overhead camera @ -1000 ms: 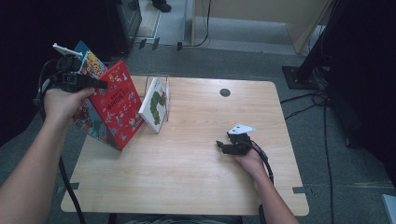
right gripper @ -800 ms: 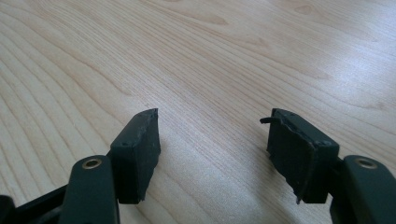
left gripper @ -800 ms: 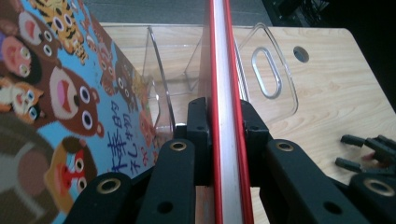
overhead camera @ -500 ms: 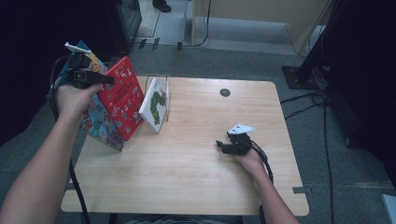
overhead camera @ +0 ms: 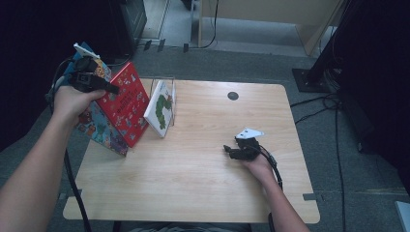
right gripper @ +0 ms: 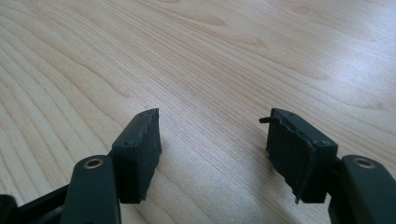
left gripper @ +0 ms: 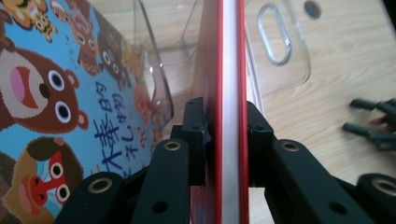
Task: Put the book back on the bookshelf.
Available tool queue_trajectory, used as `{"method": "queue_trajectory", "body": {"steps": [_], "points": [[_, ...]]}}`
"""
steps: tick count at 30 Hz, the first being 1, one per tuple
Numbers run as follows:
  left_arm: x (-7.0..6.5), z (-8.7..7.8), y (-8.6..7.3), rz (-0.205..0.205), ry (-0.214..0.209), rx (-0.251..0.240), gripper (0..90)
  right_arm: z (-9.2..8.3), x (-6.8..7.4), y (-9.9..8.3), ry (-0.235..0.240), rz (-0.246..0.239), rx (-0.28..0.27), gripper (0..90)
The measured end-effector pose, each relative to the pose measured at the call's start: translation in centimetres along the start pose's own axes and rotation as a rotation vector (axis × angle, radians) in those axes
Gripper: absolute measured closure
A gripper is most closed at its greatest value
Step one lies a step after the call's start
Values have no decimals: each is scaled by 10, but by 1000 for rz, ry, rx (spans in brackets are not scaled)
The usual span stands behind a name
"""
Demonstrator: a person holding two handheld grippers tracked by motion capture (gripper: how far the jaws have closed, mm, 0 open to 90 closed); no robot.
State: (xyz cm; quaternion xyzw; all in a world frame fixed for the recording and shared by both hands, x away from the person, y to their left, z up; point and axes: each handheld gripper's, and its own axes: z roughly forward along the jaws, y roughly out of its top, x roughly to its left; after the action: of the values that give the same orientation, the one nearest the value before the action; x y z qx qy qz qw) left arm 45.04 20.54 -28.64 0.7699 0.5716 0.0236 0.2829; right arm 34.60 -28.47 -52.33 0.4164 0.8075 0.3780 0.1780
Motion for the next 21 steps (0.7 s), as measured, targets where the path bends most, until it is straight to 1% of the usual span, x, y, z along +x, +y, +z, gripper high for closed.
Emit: {"method": "queue_trajectory", "body": {"steps": [2, 4, 5, 6, 7, 8, 9, 11, 12, 13, 14, 15, 17, 19, 21], "points": [[0, 1, 1, -3, -15, 22, 754, 0, 0, 0, 0, 1, -1, 350], [-1, 2, 3, 6, -12, 30, 754, 0, 0, 0, 0, 1, 0, 349], [-1, 4, 4, -2, -30, 36, 750, 0, 0, 0, 0, 1, -1, 350], [-2, 5, 5, 1, -51, 53, 739, 0, 0, 0, 0, 0, 0, 350], [-3, 7, 6, 17, -63, 68, 729, 0, 0, 0, 0, 0, -1, 350], [-5, 8, 7, 27, -61, 79, 726, 0, 0, 0, 0, 1, -1, 350], [-7, 8, 9, 31, -45, 83, 733, 0, 0, 0, 0, 1, -1, 351], [-7, 9, 12, 21, -25, 91, 748, 0, 0, 0, 2, 2, -1, 354], [-6, 9, 13, 10, -11, 92, 757, 0, 0, 0, 2, 1, -1, 355], [-6, 8, 13, -1, 21, 81, 768, 0, 0, 0, 3, 0, -1, 357], [-6, 8, 13, -16, 43, 64, 787, 0, 1, 0, 3, 1, -1, 357], [-3, 8, 13, -35, 40, 47, 794, 0, 1, 0, 3, 1, -1, 358], [-2, 8, 13, -42, 42, 33, 795, 0, 1, 0, 3, -1, -2, 358], [-1, 8, 15, -55, 33, 22, 797, 0, 1, 0, 4, 0, -2, 358], [0, 8, 17, -68, 39, 6, 798, 0, 1, 0, 4, 1, -1, 358]]}}
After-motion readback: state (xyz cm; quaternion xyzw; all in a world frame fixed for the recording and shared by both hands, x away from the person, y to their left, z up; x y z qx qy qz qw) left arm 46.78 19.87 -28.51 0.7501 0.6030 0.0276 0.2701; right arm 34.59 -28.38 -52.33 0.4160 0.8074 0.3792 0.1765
